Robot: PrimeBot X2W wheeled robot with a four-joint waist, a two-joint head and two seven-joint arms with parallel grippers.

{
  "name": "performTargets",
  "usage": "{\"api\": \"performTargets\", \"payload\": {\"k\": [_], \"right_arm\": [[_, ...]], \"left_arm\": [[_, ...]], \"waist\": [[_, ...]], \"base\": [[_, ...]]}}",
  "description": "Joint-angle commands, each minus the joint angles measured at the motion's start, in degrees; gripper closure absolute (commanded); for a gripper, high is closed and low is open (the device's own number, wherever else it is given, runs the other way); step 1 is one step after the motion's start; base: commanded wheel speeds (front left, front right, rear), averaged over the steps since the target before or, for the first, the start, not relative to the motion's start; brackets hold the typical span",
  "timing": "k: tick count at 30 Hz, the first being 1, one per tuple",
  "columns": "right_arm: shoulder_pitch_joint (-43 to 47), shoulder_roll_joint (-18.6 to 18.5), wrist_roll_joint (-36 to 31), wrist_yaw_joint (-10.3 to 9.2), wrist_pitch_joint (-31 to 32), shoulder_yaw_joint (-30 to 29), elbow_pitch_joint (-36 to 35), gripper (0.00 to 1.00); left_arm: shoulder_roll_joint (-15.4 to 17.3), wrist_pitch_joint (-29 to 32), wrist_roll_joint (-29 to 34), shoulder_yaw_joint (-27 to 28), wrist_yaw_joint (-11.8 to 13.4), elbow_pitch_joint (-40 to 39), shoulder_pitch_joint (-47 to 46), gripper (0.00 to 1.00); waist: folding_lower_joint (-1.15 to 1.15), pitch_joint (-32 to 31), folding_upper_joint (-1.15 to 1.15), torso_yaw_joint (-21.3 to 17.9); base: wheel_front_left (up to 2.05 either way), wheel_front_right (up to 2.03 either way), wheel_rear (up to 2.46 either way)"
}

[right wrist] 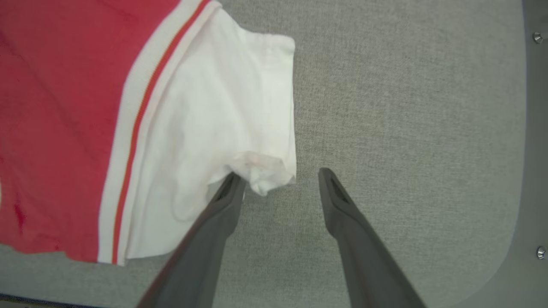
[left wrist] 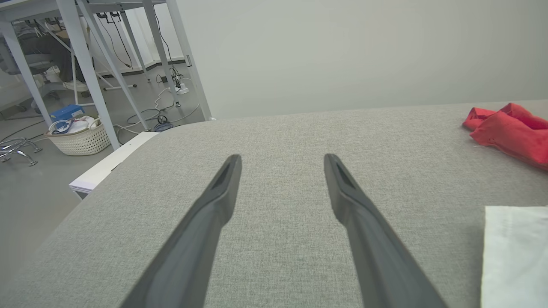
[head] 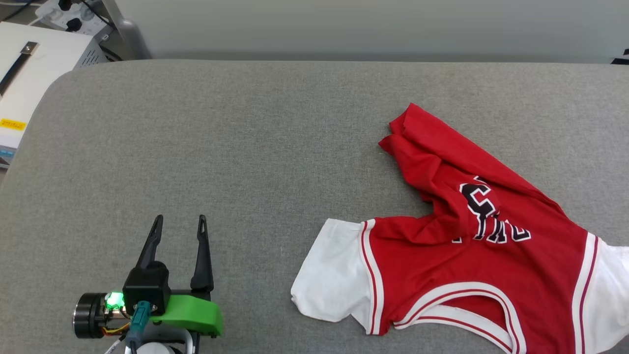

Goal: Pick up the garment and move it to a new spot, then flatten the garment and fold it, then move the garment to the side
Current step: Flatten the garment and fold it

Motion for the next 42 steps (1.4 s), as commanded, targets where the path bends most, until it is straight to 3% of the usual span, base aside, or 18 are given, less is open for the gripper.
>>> {"api": "performTargets", "payload": {"k": [1, 7, 12, 20, 24, 31, 35, 42], "right_arm": [[-0.5, 0.2, -0.9, -0.04, -1.3, -1.2, -1.0, 0.0], [1.2, 2.0, -4.1, -0.04, -4.6, -7.8, -9.6, 0.0], [1.7, 6.5, -9.6, -0.04, -6.8, -13.0, -20.5, 0.0], [1.4, 16.8, -18.3, -0.04, -12.1, -12.8, -28.8, 0.0], [0.7, 19.5, -20.8, -0.04, -15.1, -10.7, -28.3, 0.0], [-1.5, 20.6, -22.6, -0.04, -17.6, -7.5, -24.9, 0.0], [-2.8, 20.6, -23.1, -0.04, -18.5, -6.5, -23.2, 0.0], [-4.9, 20.9, -23.5, -0.04, -19.7, -5.0, -20.8, 0.0]], "left_arm": [[0.1, -0.3, 0.3, 0.3, -0.2, 0.1, 1.1, 0.0], [0.4, -0.3, 0.4, 0.6, -0.4, -0.7, 2.0, 0.0], [1.0, -0.3, 0.2, 0.3, -1.6, -2.0, 1.4, 0.0], [5.2, 0.6, -2.2, -2.7, -8.6, -2.5, -7.7, 0.0], [9.2, 9.9, -7.8, -7.4, -10.2, -1.1, -15.3, 0.0], [19.3, 37.6, -29.1, -25.0, -10.4, -3.2, -26.7, 0.0], [22.6, 49.9, -37.8, -33.4, -10.4, -3.7, -31.1, 0.0], [25.7, 57.9, -42.5, -47.0, -10.4, -2.8, -34.8, 0.0]], "waist": [[0.0, -1.2, 0.0, -0.3], [0.0, -2.7, 0.0, -1.2], [0.0, -3.0, 0.0, -1.8], [0.0, -1.6, 0.0, -1.4], [0.0, -0.6, 0.0, -1.5], [0.0, 1.3, 0.0, -2.9], [0.0, 2.3, 0.0, -3.8], [0.0, 4.0, 0.0, -5.6]], "base": [[0.0, 0.0, 0.0], [0.0, 0.0, 0.0], [0.0, 0.0, 0.0], [0.0, 0.0, 0.0], [0.0, 0.0, 0.0], [0.0, 0.0, 0.0], [0.0, 0.0, 0.0], [0.0, 0.0, 0.0]]}}
